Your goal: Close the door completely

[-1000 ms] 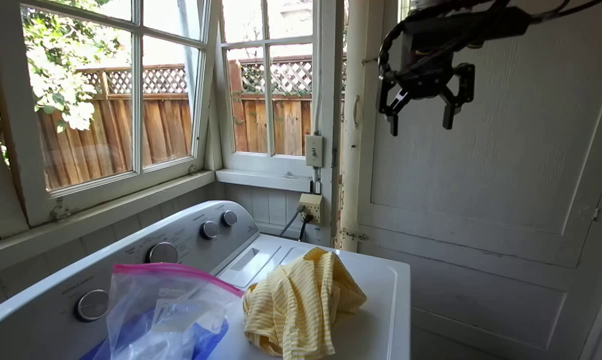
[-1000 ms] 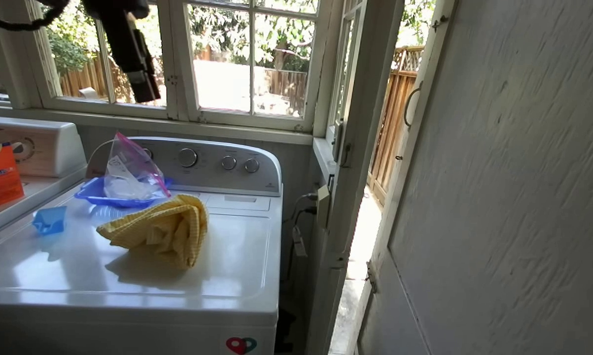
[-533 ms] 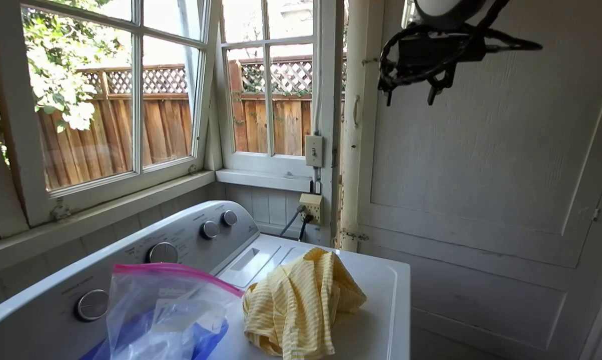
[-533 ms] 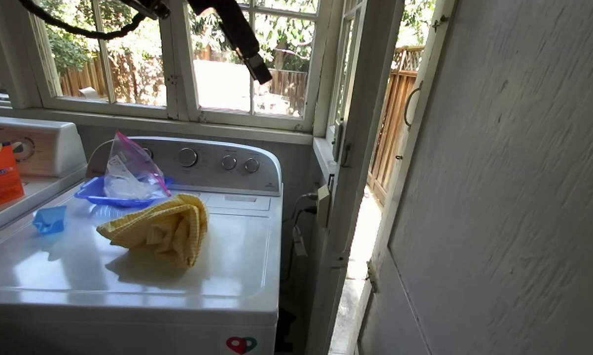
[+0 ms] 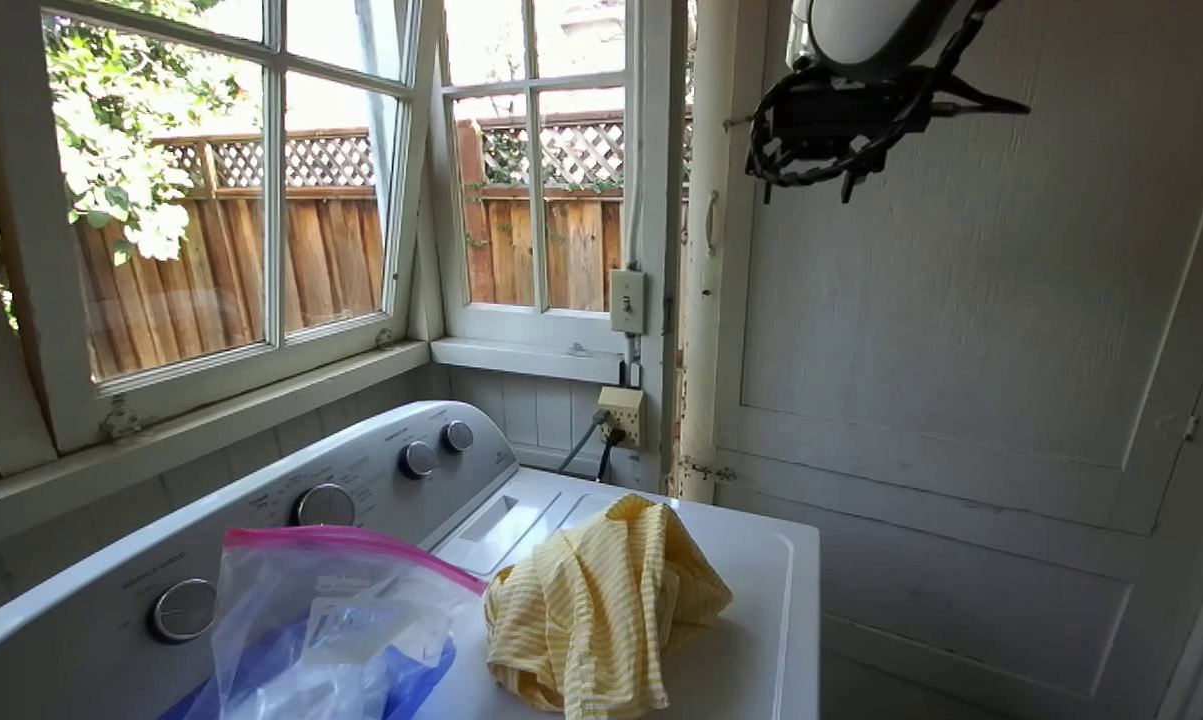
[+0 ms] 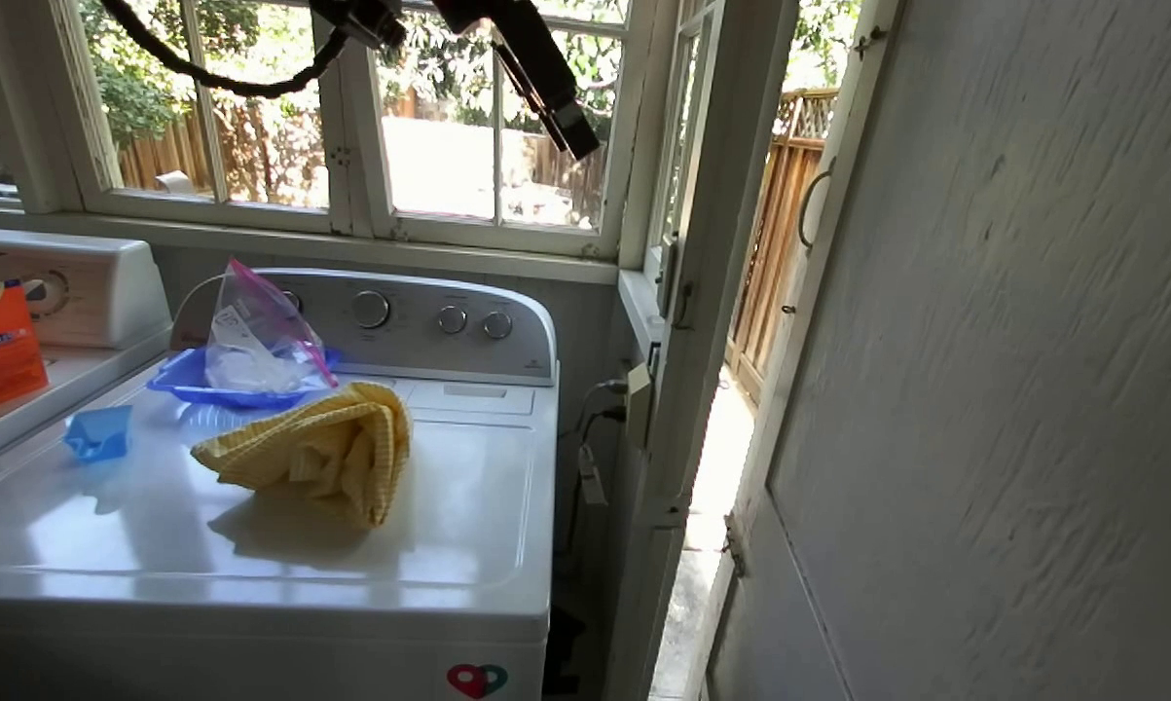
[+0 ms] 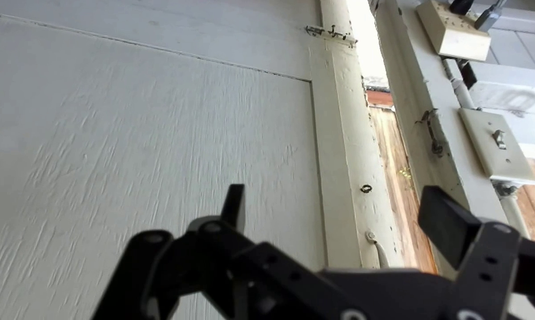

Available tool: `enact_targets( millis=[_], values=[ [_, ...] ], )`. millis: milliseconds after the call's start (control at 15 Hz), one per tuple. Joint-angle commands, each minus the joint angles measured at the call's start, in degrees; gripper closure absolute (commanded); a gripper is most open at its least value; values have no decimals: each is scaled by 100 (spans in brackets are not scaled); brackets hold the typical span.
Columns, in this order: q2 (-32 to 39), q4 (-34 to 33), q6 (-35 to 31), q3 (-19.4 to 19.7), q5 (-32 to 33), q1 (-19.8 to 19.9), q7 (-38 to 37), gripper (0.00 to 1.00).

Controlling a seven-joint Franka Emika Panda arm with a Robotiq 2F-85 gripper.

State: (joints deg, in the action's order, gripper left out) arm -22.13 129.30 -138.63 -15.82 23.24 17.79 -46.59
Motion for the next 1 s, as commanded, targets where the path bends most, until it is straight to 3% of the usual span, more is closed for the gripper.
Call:
enact_targets(
  millis=[0, 333, 467, 600, 667, 933],
  values=[
    [30, -21, 47, 221, 130, -253, -85, 0],
    [767, -380, -840, 203, 1056, 66, -924, 0],
    [1249, -722, -1233, 187, 1817, 246, -1574, 0],
    [1705, -1176, -1206, 331, 2558, 196, -2317, 0],
    [1935, -1421, -1153, 81, 2685, 472, -2530, 0],
    [2851, -2395, -1111, 150, 3518, 340, -3520, 0]
  ],
)
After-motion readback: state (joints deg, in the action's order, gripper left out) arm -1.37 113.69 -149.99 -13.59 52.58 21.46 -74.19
